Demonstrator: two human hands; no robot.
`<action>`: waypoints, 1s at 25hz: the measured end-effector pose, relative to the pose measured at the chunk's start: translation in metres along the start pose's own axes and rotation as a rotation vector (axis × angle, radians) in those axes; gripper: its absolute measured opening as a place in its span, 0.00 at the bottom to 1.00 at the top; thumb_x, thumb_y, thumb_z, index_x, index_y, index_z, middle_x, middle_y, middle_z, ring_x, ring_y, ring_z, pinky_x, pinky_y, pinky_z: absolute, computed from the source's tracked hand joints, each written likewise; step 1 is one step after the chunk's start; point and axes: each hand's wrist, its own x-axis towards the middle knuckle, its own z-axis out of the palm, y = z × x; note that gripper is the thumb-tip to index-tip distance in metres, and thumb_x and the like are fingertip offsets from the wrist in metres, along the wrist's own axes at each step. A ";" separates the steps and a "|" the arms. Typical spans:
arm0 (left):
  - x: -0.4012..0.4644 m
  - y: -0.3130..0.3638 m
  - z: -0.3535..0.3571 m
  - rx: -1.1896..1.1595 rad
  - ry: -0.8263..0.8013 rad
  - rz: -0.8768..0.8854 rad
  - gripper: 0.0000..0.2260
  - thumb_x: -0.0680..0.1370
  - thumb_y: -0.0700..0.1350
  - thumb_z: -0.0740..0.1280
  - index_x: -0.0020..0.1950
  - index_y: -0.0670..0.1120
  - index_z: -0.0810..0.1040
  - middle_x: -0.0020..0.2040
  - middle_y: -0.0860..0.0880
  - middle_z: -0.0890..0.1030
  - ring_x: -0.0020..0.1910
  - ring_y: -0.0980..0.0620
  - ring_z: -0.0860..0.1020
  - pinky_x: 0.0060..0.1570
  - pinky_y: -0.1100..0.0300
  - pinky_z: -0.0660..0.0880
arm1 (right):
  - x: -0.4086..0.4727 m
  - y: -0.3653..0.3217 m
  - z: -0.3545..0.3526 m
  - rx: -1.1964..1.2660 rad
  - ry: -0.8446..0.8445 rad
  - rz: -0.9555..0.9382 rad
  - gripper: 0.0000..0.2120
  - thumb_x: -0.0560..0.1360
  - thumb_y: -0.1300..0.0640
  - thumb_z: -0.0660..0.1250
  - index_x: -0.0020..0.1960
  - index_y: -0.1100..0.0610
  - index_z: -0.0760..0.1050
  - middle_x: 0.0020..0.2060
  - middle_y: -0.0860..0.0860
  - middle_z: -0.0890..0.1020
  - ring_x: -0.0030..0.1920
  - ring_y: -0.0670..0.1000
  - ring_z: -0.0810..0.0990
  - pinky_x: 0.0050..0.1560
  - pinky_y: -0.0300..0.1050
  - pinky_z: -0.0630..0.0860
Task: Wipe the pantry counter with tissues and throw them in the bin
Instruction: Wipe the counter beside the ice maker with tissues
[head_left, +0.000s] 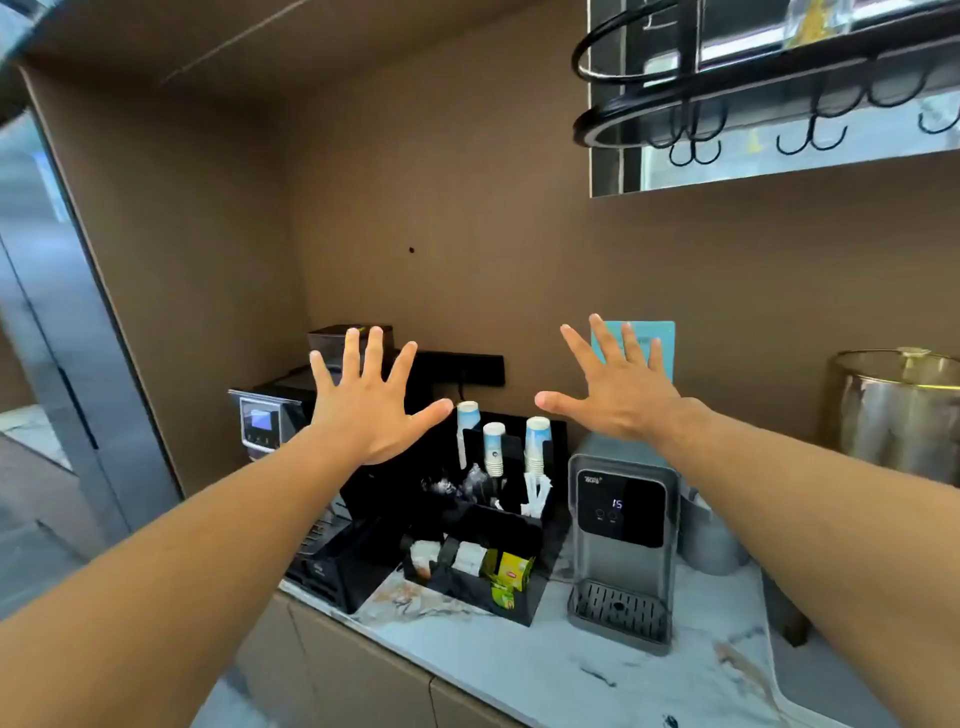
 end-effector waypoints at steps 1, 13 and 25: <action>-0.006 -0.012 0.002 0.036 -0.023 -0.024 0.47 0.66 0.82 0.34 0.80 0.58 0.39 0.82 0.44 0.39 0.79 0.40 0.34 0.73 0.28 0.39 | 0.002 -0.011 0.007 0.000 -0.017 -0.029 0.50 0.60 0.14 0.40 0.75 0.35 0.30 0.79 0.48 0.34 0.78 0.61 0.34 0.74 0.68 0.34; -0.065 -0.185 0.056 0.071 -0.065 -0.243 0.47 0.66 0.82 0.36 0.80 0.60 0.40 0.82 0.44 0.40 0.79 0.41 0.34 0.72 0.28 0.38 | 0.037 -0.191 0.091 0.036 -0.148 -0.297 0.48 0.67 0.18 0.45 0.78 0.40 0.35 0.80 0.50 0.37 0.78 0.63 0.37 0.74 0.70 0.38; -0.123 -0.366 0.110 0.112 -0.163 -0.426 0.49 0.64 0.83 0.34 0.80 0.59 0.39 0.82 0.43 0.38 0.79 0.39 0.35 0.74 0.29 0.39 | 0.068 -0.404 0.194 0.086 -0.181 -0.529 0.49 0.65 0.17 0.44 0.78 0.40 0.37 0.80 0.51 0.39 0.78 0.62 0.38 0.76 0.66 0.39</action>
